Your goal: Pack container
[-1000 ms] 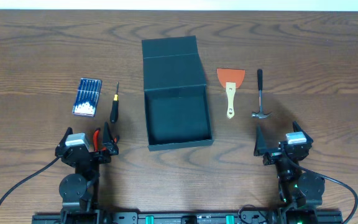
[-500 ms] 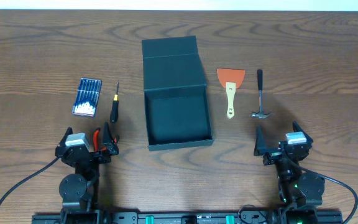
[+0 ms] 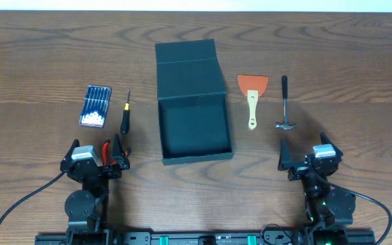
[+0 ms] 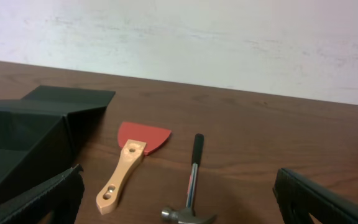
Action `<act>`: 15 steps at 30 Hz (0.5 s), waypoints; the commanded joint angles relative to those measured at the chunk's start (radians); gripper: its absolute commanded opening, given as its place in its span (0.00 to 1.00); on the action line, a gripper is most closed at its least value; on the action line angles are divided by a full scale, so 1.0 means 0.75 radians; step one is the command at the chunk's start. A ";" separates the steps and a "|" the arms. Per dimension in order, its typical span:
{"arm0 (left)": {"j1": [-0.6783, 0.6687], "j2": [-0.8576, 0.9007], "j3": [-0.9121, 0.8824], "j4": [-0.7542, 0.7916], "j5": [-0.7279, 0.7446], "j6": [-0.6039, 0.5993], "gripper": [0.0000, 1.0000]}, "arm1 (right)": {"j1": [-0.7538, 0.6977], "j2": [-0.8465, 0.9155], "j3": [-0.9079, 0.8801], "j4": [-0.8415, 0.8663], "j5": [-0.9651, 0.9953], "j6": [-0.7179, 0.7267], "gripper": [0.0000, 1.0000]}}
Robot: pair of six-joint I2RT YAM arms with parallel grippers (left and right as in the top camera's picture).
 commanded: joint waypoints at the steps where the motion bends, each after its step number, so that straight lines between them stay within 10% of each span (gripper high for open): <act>1: 0.007 -0.009 -0.015 -0.025 -0.001 0.022 0.99 | -0.005 -0.004 -0.003 -0.005 -0.010 -0.008 0.99; 15: 0.007 -0.009 -0.015 -0.025 -0.001 0.022 0.98 | -0.005 -0.004 -0.003 0.024 0.018 0.030 0.99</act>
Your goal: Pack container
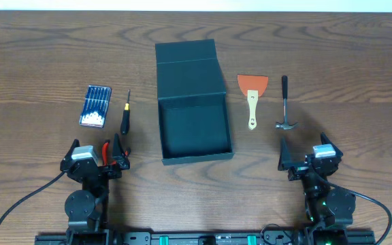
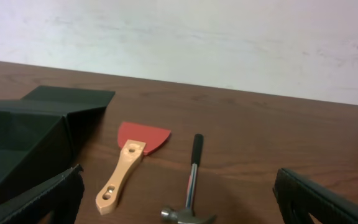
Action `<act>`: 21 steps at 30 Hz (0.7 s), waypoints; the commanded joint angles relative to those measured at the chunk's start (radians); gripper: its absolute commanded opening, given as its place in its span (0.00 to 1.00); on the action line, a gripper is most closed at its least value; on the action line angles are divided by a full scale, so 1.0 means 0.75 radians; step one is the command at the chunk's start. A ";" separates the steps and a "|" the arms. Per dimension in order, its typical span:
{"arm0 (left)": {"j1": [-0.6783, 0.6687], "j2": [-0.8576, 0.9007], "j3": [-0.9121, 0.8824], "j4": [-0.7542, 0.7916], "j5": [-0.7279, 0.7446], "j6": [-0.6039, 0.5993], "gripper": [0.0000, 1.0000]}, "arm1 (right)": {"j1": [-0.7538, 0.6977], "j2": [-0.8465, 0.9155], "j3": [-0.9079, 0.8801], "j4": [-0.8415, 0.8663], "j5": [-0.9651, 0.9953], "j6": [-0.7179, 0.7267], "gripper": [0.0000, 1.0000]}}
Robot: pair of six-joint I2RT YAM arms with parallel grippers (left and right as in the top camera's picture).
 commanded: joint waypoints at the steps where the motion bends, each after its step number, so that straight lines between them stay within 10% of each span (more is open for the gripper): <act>1: 0.007 -0.008 -0.015 -0.025 -0.001 0.022 0.98 | -0.005 -0.004 -0.003 0.031 0.014 0.071 0.99; 14: 0.007 -0.008 -0.015 -0.025 -0.001 0.022 0.98 | -0.050 0.446 0.389 0.117 0.086 0.066 0.99; 21: 0.007 -0.008 -0.015 -0.025 -0.001 0.022 0.98 | -0.066 1.180 1.178 -0.434 0.019 -0.024 0.99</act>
